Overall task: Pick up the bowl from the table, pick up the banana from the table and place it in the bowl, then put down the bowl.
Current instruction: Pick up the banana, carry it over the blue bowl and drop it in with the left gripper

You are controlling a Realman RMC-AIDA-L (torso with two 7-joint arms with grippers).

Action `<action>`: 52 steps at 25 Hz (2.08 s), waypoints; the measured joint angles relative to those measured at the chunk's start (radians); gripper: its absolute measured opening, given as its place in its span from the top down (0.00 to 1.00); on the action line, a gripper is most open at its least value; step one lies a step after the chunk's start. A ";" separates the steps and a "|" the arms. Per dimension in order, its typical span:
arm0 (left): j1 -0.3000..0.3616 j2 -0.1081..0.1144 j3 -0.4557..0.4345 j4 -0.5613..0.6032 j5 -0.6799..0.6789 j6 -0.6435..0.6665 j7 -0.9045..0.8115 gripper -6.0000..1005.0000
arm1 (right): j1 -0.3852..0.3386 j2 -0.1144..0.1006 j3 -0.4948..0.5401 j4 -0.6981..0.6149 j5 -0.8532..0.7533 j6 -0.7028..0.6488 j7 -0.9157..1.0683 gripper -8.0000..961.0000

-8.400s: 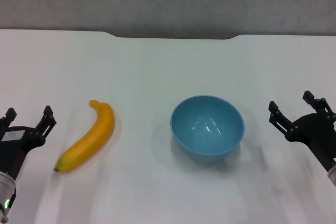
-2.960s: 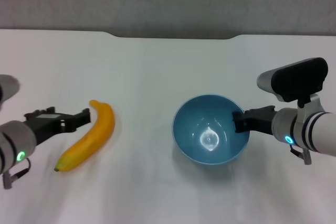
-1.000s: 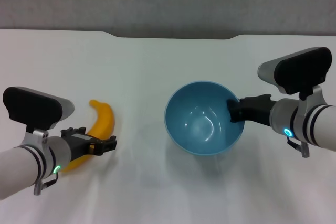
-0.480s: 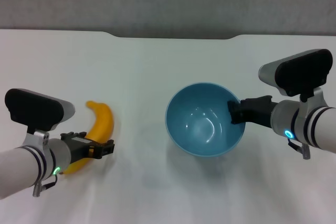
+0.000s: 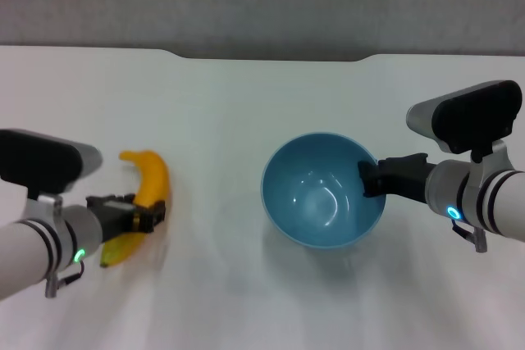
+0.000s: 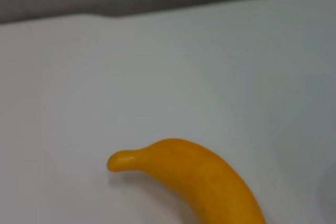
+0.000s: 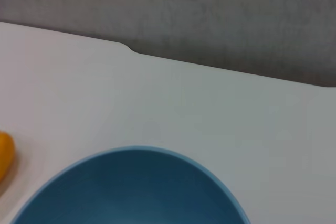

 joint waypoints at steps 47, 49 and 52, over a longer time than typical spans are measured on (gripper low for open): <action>0.118 -0.003 0.062 -0.293 -1.136 -0.167 0.831 0.50 | 0.094 0.000 -0.114 0.040 0.135 0.000 -0.008 0.95; 0.116 -0.003 0.069 -0.275 -1.183 -0.167 0.882 0.50 | 0.094 0.000 -0.118 0.050 0.131 0.001 -0.008 0.95; 0.122 -0.003 0.075 -0.262 -1.225 -0.167 0.940 0.49 | 0.087 0.000 -0.115 0.058 0.128 0.001 -0.008 0.95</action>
